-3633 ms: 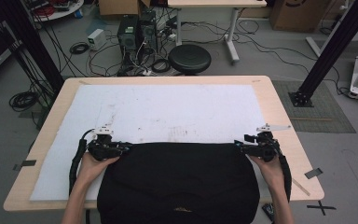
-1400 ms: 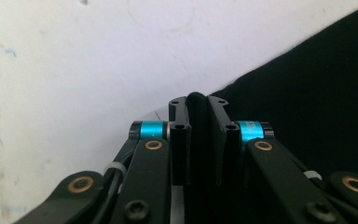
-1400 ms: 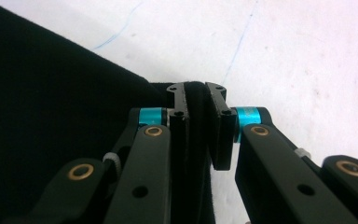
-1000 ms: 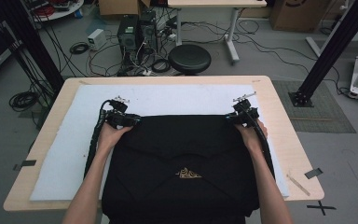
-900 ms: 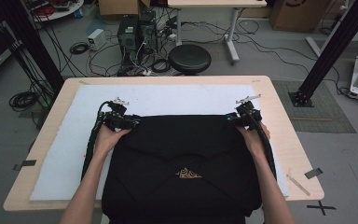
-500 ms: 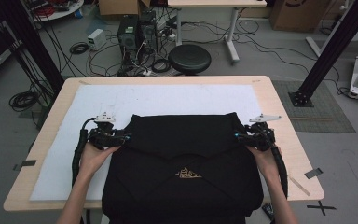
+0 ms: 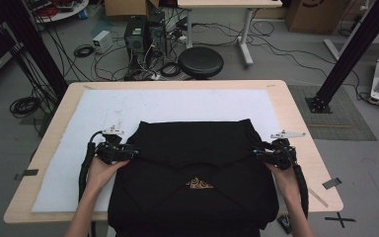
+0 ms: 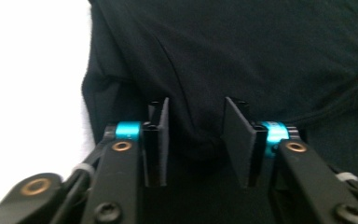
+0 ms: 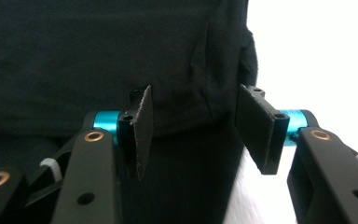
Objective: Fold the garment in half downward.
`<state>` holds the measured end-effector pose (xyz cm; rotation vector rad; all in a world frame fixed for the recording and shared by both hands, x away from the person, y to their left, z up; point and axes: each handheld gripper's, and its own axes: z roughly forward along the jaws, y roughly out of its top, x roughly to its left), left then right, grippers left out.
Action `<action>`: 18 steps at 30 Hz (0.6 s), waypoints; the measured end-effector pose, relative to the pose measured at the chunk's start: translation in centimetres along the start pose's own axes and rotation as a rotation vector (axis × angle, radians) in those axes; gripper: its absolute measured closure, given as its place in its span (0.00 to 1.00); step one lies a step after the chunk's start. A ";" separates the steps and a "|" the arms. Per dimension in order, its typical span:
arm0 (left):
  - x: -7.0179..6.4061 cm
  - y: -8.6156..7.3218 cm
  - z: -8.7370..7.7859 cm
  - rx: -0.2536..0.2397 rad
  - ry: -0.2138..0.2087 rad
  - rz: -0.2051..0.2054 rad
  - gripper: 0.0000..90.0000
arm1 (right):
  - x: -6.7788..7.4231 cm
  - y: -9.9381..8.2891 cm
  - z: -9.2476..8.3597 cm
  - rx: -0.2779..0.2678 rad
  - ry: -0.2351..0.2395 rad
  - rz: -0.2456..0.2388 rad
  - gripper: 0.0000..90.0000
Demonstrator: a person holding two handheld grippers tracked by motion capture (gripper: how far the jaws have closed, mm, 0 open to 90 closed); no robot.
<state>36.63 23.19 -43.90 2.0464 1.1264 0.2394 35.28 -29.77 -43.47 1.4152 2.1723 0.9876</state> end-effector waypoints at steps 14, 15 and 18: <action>-0.3 -1.0 -2.0 -0.064 -0.042 0.055 0.96 | 0.6 -1.2 -0.7 -0.020 0.050 -0.036 0.91; -0.3 -1.2 -2.2 -0.068 -0.051 0.056 0.96 | 0.6 -1.4 -1.1 -0.025 0.063 -0.034 0.91; -0.3 -2.1 -2.6 -0.080 -0.074 0.049 0.96 | 0.6 -2.4 -1.9 -0.027 0.099 -0.027 0.91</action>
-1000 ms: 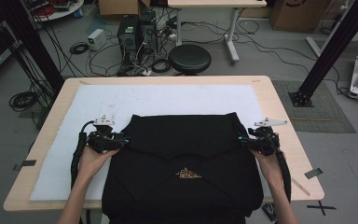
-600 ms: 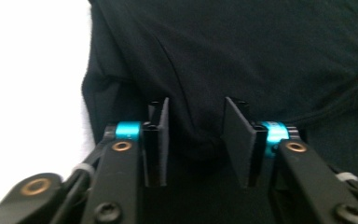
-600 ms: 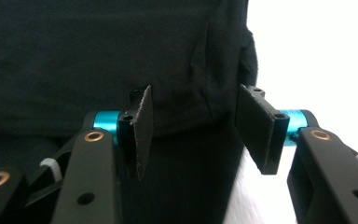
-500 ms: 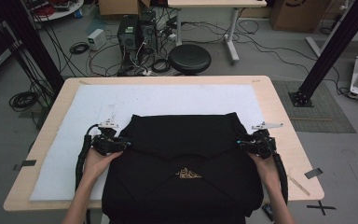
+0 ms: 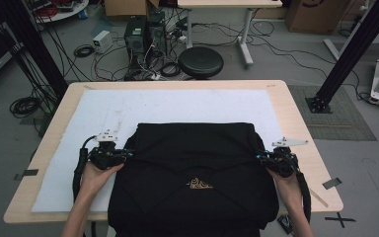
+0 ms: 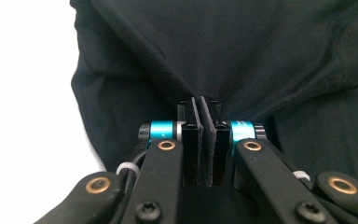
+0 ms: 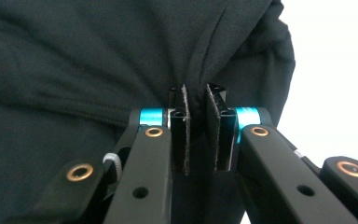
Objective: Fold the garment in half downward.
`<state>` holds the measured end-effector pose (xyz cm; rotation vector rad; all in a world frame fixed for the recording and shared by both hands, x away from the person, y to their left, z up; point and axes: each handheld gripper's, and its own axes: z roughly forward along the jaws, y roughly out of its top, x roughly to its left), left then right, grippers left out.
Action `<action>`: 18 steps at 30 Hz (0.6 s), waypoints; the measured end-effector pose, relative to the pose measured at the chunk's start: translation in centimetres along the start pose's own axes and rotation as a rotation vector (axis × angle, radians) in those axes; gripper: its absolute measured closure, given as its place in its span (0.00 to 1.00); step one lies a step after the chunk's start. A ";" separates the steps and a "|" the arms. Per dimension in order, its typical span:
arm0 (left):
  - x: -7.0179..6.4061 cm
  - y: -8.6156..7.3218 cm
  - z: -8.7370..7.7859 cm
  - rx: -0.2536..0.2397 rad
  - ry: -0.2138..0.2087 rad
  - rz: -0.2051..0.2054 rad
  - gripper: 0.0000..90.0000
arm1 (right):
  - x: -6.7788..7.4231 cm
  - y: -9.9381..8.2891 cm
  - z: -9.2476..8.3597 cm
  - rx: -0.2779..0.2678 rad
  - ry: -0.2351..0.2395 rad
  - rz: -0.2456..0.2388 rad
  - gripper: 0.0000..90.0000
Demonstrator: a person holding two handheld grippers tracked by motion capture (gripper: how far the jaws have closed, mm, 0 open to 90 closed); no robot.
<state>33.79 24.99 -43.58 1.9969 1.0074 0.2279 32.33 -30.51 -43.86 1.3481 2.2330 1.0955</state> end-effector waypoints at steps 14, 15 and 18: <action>-1.2 -2.6 -1.7 -0.024 -0.045 0.026 0.96 | 1.2 -3.2 -2.4 -0.003 0.080 -0.012 0.91; -2.0 -3.4 -2.2 -0.039 -0.045 0.042 0.96 | 1.7 -3.8 -2.8 -0.007 0.079 -0.032 0.91; -2.6 -4.3 -2.9 -0.064 -0.049 0.051 0.97 | 2.2 -4.4 -3.4 -0.011 0.071 -0.046 0.91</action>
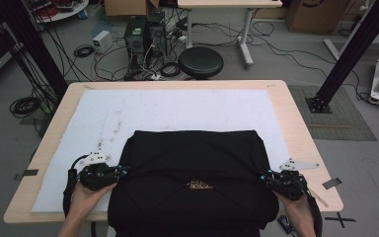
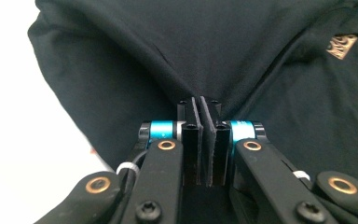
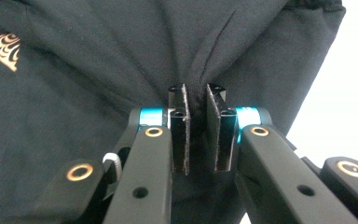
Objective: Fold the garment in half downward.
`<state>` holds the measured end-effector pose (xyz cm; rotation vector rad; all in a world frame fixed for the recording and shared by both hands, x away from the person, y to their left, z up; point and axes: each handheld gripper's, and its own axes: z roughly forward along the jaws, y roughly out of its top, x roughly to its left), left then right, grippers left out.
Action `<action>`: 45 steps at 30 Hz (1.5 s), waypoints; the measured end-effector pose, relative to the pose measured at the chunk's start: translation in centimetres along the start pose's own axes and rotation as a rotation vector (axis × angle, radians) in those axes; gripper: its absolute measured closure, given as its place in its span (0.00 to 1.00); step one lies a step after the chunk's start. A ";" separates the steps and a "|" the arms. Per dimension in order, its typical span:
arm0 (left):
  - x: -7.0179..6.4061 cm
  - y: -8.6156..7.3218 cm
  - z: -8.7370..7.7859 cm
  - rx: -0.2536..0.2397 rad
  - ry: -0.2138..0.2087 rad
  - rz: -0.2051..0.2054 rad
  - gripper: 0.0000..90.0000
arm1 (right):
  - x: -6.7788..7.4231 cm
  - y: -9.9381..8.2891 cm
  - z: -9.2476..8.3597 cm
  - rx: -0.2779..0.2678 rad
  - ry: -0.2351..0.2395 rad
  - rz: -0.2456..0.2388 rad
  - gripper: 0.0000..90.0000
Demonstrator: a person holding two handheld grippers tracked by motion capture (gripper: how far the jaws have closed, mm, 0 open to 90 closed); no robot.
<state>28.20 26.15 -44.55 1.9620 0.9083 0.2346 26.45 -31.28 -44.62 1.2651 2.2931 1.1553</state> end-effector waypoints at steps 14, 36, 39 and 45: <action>-3.0 -2.9 -2.5 -0.042 -0.029 0.042 0.96 | 1.8 -3.1 -2.6 -0.024 0.033 -0.029 0.91; -6.1 -6.3 -4.4 -0.033 -0.090 0.051 0.96 | 3.8 -6.9 -5.5 -0.034 0.092 -0.014 0.91; -6.2 -6.4 -4.5 -0.037 -0.097 0.051 0.96 | 3.8 -7.1 -5.6 -0.038 0.095 -0.012 0.91; -6.2 -6.4 -4.4 -0.030 -0.095 0.052 0.79 | 3.6 -7.1 -5.4 -0.025 0.099 -0.016 0.77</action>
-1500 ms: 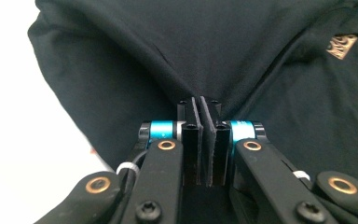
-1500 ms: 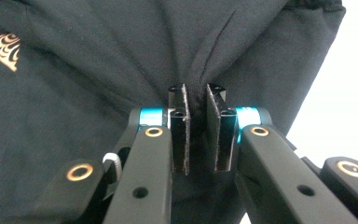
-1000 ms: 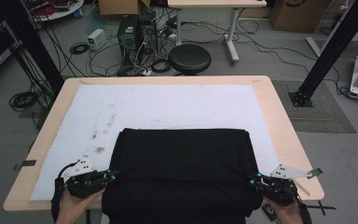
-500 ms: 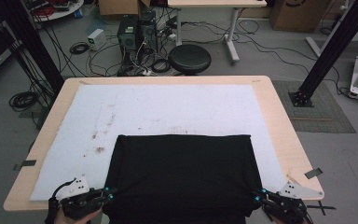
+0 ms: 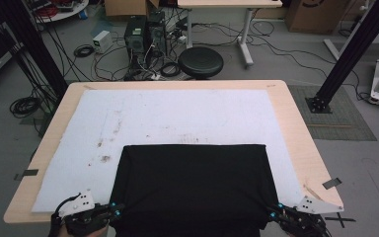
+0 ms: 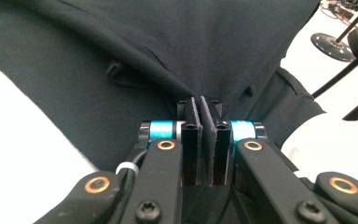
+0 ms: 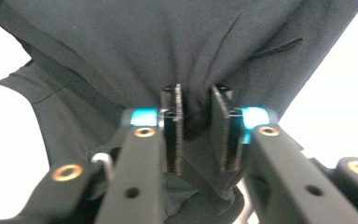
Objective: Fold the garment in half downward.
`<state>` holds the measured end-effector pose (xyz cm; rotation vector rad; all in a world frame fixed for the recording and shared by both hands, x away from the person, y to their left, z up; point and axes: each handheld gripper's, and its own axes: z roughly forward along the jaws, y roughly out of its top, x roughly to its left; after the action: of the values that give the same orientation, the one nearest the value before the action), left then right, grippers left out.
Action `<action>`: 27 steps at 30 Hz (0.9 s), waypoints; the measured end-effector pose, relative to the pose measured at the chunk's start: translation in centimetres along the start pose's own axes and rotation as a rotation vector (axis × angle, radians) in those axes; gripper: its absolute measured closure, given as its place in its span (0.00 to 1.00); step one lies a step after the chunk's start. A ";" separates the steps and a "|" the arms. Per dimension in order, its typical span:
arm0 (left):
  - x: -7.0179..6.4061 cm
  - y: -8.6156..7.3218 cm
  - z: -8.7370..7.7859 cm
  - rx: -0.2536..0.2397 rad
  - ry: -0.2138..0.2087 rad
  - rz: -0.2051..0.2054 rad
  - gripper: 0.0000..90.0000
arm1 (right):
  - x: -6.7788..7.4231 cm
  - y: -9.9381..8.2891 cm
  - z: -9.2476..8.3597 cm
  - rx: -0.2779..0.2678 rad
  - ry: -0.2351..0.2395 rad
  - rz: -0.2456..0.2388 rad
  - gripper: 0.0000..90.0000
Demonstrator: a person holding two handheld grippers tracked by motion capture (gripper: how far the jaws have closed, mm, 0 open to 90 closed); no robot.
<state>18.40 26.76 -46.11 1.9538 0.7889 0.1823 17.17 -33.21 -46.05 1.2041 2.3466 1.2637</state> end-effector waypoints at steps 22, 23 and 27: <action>9.8 9.8 3.0 -0.034 0.246 -0.084 0.54 | -3.1 6.8 3.2 -0.039 -0.167 -0.020 0.32; 10.6 10.2 3.8 -0.015 0.258 -0.111 0.53 | -3.4 7.1 3.7 -0.036 -0.179 -0.014 0.32; 12.3 10.5 5.6 -0.003 0.256 -0.165 0.53 | -4.2 7.8 4.7 -0.036 -0.208 0.004 0.32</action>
<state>35.18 26.75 -42.56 1.8740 1.1117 0.3376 26.68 -31.22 -43.65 1.2630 2.1656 1.1174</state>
